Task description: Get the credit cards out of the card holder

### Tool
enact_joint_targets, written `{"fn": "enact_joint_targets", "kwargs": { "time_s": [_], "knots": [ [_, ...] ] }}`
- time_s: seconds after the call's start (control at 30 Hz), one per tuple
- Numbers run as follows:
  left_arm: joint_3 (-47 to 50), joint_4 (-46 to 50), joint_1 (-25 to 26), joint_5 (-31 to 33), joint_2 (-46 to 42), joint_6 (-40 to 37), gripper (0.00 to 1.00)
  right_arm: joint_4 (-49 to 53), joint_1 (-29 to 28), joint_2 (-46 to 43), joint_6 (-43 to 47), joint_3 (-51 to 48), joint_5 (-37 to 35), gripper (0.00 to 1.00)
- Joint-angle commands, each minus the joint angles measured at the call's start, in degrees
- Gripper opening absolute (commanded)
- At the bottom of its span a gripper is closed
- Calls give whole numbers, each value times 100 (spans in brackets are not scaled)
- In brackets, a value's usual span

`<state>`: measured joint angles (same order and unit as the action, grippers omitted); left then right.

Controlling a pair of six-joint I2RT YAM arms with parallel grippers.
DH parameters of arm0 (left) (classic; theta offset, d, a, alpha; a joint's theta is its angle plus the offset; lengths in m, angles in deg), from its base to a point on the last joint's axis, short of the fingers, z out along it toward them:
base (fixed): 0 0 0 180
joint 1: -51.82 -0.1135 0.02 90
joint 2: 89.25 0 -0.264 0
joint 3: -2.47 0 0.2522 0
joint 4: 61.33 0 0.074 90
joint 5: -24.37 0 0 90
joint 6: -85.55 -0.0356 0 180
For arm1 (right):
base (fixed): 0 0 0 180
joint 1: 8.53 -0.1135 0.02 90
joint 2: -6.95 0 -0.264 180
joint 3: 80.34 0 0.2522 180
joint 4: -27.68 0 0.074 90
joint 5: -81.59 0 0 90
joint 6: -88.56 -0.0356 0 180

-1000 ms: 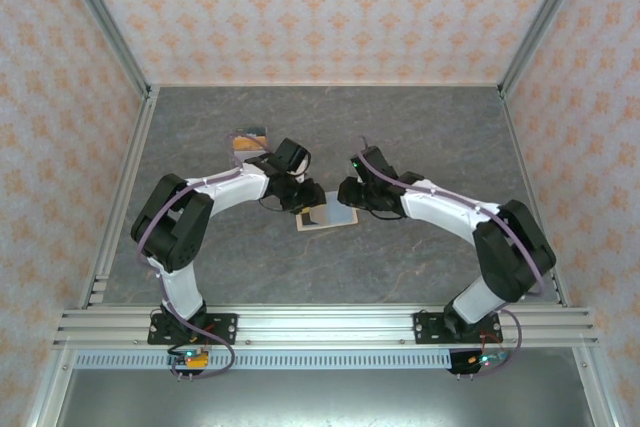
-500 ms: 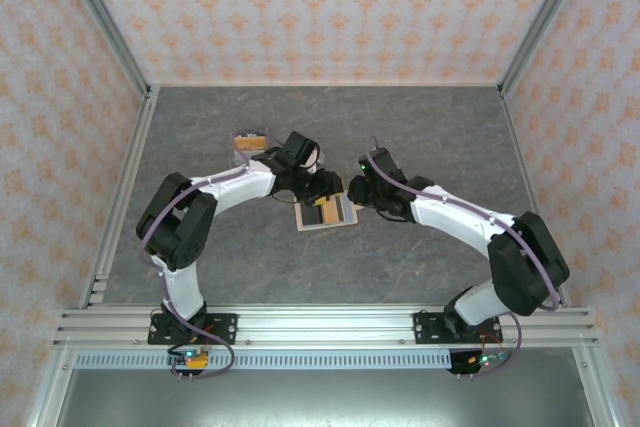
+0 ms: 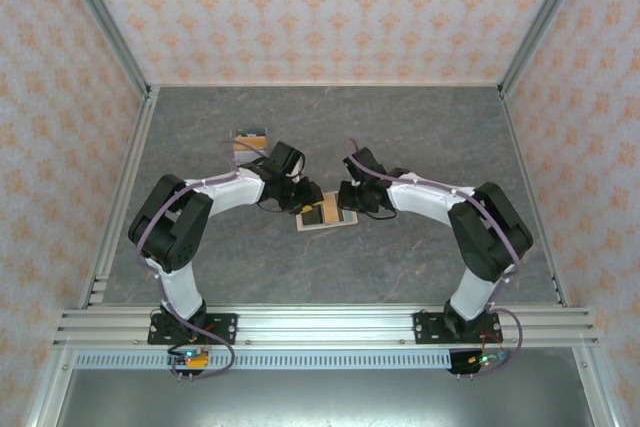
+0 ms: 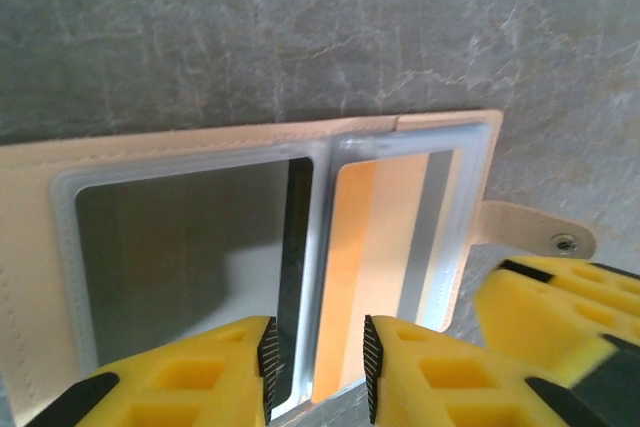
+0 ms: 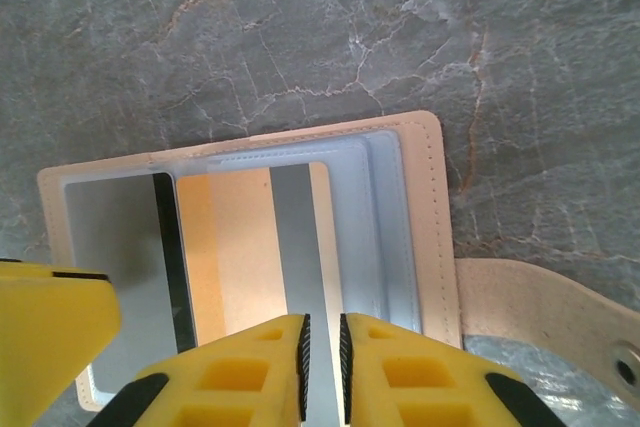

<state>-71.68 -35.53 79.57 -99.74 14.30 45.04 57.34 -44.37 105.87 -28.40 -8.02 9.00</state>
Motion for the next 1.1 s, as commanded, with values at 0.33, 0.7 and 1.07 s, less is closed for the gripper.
{"fn": "enact_joint_targets", "kwargs": {
  "time_s": [0.33, 0.7, 1.07],
  "knots": [
    [-73, -527, 65, -291, 409, 90, 29, 199, -5, 478, 78, 287, 253, 18],
    [-1, -864, 69, -592, 414, 182, 21, 233, -3, 593, 45, 295, 267, 18],
    [230, -653, -52, -579, 21, -57, 11, 579, -3, 691, 14, 337, -191, 17]
  ]
}}
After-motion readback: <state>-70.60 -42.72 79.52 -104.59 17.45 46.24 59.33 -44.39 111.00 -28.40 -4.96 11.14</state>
